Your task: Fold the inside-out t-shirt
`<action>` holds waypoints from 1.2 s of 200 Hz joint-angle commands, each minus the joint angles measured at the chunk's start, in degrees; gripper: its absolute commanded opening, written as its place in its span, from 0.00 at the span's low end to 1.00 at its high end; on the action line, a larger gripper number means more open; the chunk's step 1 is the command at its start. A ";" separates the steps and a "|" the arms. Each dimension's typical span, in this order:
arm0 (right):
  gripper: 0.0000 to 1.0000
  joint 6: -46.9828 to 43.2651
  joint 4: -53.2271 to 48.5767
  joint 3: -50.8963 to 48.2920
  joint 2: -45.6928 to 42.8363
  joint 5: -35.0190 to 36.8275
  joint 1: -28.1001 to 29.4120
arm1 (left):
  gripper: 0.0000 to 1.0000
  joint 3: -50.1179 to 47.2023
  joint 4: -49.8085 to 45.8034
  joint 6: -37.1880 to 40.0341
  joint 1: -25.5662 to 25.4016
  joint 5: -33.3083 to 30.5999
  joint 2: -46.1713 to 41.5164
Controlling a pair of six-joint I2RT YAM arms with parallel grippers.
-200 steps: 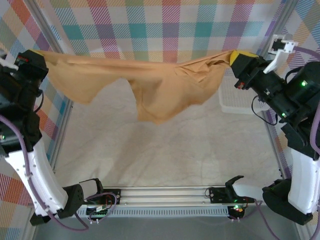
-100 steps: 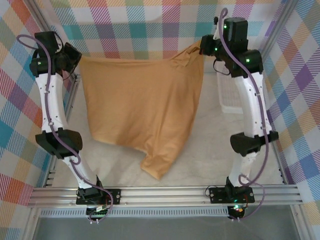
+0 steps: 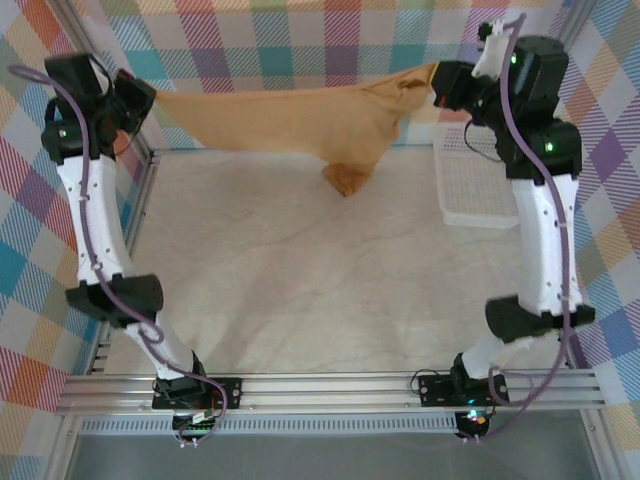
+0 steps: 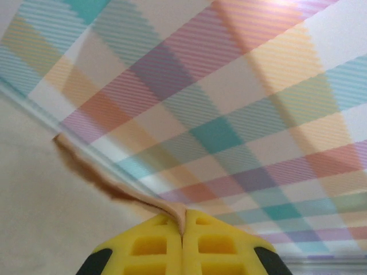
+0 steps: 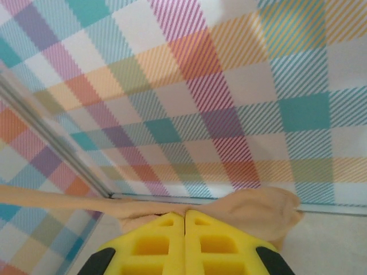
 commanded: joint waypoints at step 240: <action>0.42 15.63 25.44 -57.22 11.26 -5.11 10.29 | 0.54 -62.68 12.51 3.20 -8.56 -13.71 -5.32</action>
